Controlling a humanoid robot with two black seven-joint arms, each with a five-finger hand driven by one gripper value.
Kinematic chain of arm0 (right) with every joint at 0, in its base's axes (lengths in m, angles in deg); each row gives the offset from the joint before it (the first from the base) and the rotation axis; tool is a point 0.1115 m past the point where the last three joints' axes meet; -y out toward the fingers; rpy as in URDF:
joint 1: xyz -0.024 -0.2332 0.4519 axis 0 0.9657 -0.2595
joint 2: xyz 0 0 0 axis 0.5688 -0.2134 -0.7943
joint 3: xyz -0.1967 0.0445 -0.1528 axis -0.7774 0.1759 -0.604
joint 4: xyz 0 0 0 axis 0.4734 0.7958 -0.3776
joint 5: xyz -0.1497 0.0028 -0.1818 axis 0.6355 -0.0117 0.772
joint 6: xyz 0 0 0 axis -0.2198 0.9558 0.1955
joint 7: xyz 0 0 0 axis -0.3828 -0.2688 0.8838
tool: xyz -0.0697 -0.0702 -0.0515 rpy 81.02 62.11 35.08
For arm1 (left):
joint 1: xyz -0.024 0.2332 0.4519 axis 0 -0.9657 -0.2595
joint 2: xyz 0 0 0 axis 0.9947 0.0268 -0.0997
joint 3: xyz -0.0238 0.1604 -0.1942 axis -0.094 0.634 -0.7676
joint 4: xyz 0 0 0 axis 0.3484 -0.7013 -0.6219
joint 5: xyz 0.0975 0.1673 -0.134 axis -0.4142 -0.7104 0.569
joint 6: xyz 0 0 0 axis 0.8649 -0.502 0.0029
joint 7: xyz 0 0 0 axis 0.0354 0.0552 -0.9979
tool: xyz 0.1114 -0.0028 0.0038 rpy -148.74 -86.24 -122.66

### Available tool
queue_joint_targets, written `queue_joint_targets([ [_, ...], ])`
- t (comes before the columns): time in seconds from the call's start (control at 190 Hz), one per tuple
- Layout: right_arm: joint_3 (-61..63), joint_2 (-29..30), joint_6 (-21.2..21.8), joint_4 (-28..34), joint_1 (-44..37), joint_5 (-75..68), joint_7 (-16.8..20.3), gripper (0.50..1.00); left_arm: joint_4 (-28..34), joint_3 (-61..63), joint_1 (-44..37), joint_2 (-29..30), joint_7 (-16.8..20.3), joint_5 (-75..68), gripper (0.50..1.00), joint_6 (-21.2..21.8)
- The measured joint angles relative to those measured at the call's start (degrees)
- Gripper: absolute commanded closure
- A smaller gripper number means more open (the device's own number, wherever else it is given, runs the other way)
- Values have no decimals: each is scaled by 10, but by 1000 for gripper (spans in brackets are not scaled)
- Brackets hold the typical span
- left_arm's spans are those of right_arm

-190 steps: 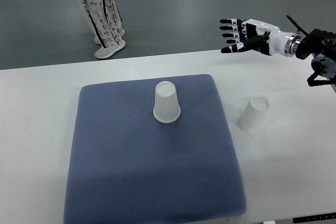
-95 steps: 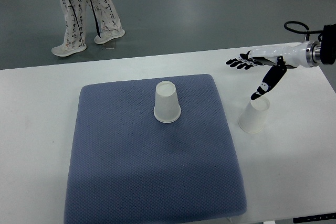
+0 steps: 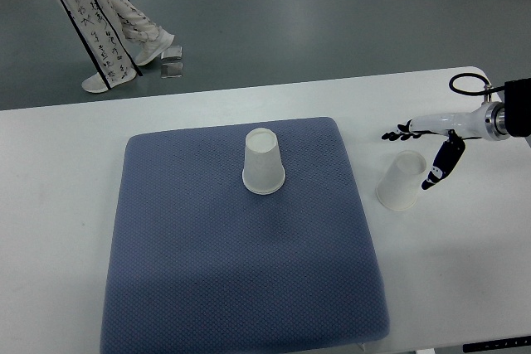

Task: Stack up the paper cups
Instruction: 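Close the right hand's fingers around the white paper cup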

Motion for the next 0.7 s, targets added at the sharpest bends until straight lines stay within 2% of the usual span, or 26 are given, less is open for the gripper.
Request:
queue_joint_targets([
  [0.232,-2,22,-36,-6,28,2,0,546,0,0,0,0,0,0,500,0],
  [0.395,-2,30,-60,-10,38,8,0,628,0,0,0,0,0,0,500,0],
  [0.538,-2,31,-64,-12,39,12,0,699,0,0,0,0,0,0,500,0],
  [0.701,-3,31,-65,-15,39,13,-1,701,0,0,0,0,0,0,500,0],
])
